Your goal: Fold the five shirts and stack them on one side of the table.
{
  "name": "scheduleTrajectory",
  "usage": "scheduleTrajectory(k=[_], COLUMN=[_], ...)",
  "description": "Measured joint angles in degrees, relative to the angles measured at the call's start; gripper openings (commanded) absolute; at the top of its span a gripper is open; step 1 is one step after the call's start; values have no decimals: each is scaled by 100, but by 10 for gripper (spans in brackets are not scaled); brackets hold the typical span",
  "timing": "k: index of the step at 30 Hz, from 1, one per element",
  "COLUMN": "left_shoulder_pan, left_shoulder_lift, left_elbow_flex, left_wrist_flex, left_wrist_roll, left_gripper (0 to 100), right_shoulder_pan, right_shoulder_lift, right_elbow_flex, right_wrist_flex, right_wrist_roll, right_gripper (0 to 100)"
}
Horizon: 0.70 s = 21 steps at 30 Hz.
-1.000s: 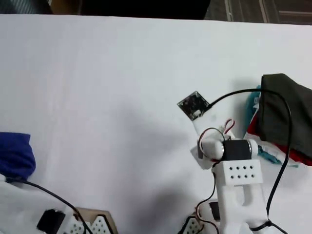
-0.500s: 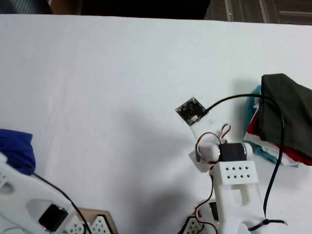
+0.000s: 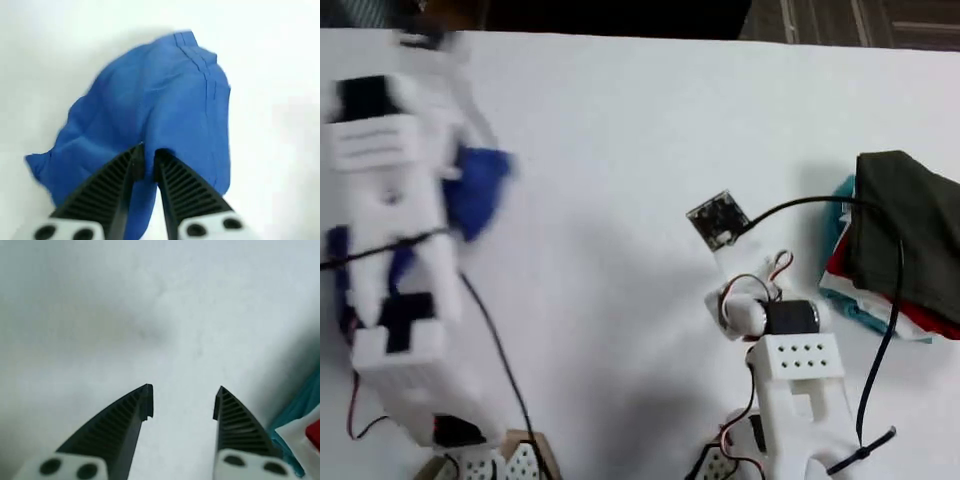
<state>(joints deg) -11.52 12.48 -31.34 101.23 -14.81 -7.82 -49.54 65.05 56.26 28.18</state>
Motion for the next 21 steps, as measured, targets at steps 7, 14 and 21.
scheduleTrajectory(k=[7,14,21], left_shoulder_pan=[1512,1960,1723], left_shoulder_lift=[-870,-1398,-2084], left_elbow_flex=[1213,1134,1099], left_wrist_flex=[9,9,9], left_wrist_roll=[0,0,0], left_gripper=[27,69,200], right_shoulder_pan=[0,0,0], right_shoulder_lift=[0,0,0], right_elbow_flex=[0,0,0], right_wrist_flex=[0,0,0], right_wrist_roll=[-141,-141,-141], right_gripper=[205,205,207])
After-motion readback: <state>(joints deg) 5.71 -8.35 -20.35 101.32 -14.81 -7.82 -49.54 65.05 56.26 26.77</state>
